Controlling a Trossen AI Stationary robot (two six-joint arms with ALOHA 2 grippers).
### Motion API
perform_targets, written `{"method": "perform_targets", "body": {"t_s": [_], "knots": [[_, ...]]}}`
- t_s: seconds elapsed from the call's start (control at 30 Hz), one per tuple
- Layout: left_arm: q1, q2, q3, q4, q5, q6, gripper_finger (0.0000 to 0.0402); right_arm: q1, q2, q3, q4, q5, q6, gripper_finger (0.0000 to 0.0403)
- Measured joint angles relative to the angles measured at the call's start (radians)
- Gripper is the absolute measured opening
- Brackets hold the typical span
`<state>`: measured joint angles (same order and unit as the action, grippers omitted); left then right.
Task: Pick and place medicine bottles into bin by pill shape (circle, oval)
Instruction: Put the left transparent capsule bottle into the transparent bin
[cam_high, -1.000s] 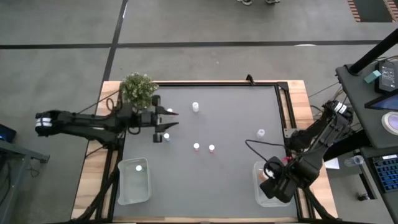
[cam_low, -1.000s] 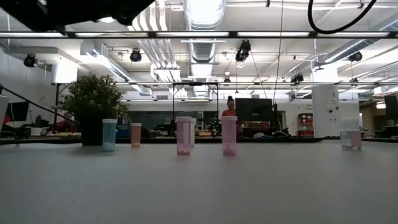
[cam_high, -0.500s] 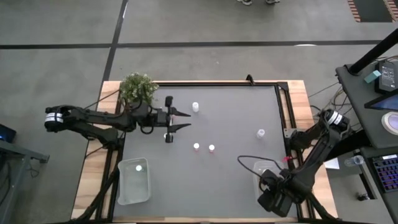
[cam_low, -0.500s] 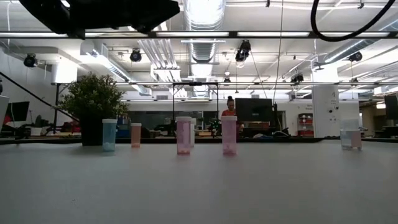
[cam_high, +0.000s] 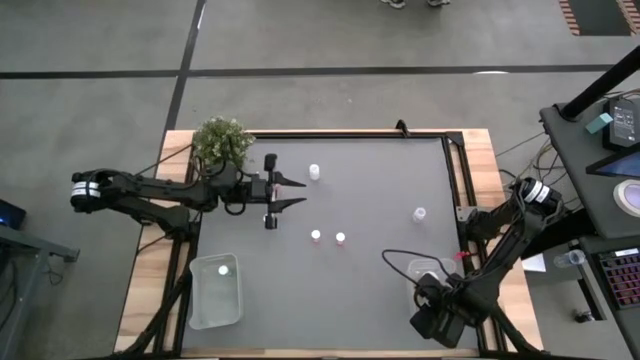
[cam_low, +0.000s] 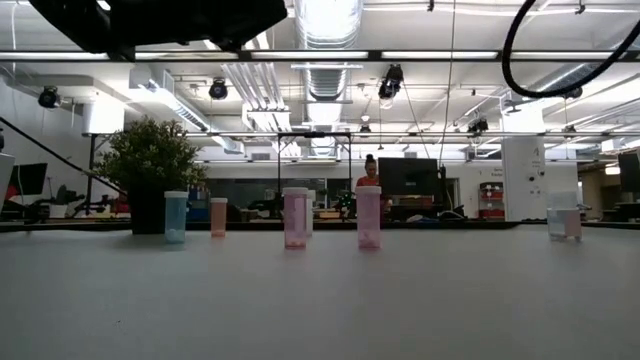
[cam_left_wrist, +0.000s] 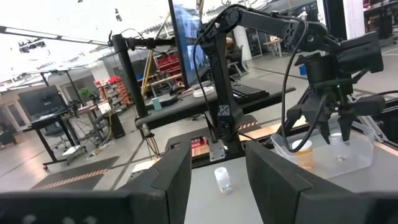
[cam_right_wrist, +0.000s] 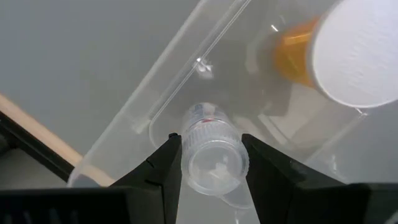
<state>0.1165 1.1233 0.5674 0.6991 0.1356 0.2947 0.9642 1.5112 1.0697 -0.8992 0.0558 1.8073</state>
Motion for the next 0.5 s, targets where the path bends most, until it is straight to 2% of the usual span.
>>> {"method": "perform_targets", "body": {"t_s": [0.23, 0.5], "knots": [[0.000, 0.000, 0.000, 0.000, 0.000, 0.001, 0.0134, 0.000, -0.002, -0.024, 0.055, -0.002, 0.000, 0.0139], [0.000, 0.000, -0.001, 0.000, -0.001, 0.001, 0.0134, 0.000, -0.003, -0.014, 0.047, -0.044, 0.041, 0.0171]]}}
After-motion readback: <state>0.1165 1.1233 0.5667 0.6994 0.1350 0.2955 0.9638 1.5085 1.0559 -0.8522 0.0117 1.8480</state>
